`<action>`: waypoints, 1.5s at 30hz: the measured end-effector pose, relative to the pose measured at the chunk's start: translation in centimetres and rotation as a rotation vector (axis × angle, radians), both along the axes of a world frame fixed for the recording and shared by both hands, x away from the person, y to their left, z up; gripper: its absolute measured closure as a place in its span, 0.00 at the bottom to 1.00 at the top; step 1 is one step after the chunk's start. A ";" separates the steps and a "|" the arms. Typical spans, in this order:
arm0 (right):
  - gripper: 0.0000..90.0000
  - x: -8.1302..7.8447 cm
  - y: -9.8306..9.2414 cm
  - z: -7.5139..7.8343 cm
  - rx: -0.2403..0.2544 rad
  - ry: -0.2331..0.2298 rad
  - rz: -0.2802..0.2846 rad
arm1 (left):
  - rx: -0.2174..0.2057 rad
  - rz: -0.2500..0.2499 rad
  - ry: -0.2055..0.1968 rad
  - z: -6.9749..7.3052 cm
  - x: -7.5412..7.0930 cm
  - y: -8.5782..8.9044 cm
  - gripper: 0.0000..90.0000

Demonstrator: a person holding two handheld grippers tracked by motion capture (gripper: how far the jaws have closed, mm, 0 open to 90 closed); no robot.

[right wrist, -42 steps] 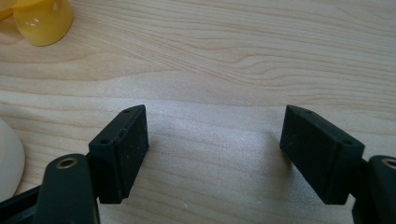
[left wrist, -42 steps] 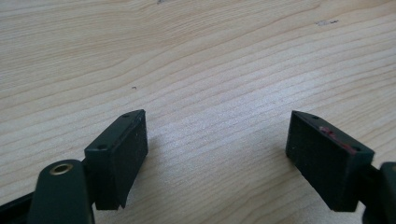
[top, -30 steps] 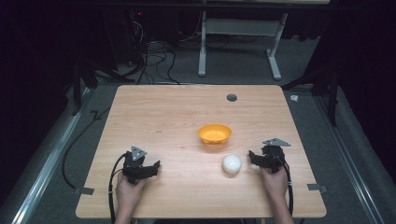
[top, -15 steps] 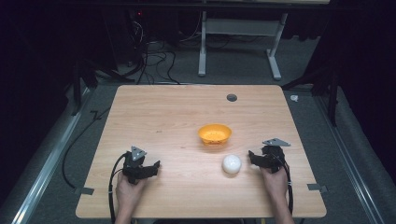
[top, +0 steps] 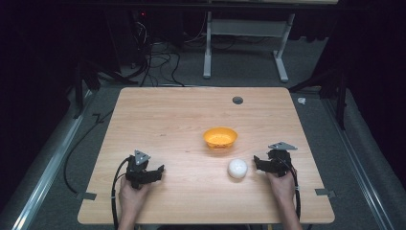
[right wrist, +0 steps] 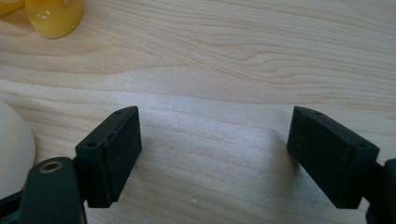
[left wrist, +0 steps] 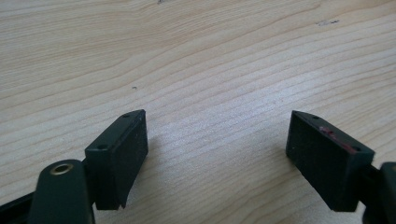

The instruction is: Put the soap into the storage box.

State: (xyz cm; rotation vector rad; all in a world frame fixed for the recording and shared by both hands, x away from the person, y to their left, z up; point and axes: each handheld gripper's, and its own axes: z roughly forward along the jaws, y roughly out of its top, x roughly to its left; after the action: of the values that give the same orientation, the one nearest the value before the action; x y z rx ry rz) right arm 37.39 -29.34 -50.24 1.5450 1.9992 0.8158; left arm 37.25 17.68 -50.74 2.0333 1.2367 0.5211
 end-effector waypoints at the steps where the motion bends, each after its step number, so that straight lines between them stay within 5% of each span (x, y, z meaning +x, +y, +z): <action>1: 0.21 0.0 0.0 0.0 0.007 0.000 0.000 | -0.001 0.000 -0.001 0.0 0.0 0.0 0.24; 14: 0.19 -1.1 0.0 1.0 0.058 -0.022 0.025 | 0.000 0.001 -0.002 0.0 0.0 0.0 0.24; 45: 0.21 -5.2 1.1 2.8 0.086 -0.090 0.131 | 0.002 0.001 0.000 0.0 0.0 0.0 0.24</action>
State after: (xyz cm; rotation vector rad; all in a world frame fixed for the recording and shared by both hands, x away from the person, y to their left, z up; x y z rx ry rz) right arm 32.20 -28.28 -47.47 1.4079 2.0401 1.0175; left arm 37.24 17.66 -50.74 2.0342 1.2378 0.5236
